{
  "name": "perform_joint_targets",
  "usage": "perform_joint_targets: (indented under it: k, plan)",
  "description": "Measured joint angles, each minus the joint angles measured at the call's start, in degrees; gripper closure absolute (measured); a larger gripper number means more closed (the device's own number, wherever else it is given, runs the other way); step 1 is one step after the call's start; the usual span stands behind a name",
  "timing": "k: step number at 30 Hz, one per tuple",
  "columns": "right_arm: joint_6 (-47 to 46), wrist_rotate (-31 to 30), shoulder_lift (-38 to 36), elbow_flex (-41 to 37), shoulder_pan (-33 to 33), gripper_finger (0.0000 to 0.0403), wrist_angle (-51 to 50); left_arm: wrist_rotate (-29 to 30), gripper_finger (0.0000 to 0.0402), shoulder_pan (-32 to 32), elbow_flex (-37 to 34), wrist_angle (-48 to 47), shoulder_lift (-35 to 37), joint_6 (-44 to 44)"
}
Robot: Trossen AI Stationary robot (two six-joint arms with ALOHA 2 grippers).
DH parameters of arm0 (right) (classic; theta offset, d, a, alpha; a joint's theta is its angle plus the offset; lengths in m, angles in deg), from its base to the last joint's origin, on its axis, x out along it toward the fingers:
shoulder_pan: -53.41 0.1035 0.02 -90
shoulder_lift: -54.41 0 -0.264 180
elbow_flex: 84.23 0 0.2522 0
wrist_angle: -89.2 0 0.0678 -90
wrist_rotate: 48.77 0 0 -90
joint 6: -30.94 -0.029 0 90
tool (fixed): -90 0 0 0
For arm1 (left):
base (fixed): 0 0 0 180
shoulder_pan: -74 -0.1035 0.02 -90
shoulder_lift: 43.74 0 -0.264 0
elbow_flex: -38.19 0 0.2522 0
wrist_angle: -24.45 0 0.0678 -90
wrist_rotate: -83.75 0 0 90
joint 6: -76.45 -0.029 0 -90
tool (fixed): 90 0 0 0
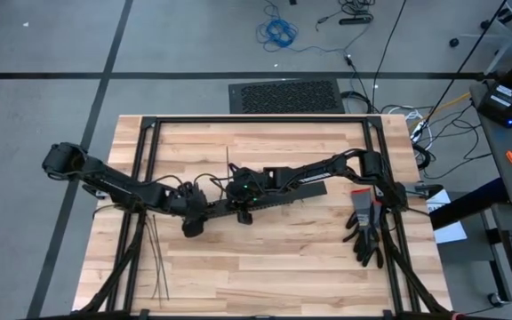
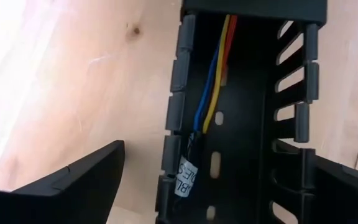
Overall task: Ziptie cables
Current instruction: Close the black cable duct
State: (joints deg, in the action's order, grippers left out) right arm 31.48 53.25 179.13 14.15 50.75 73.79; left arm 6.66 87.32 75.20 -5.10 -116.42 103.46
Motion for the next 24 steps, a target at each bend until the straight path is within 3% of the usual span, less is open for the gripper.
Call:
perform_joint_targets:
  k: [11,24]
  plan:
    - [-0.8,0.0,0.1,0.0,0.0,0.0403,0.1,0.7,0.0115,1.2,-0.5,7.6,-1.7,-2.5]
    - [-1.8,1.0,1.3,0.0,-0.9,0.0403,2.3,0.9,0.0151,2.1,-0.4,9.5,-5.1,-1.2]
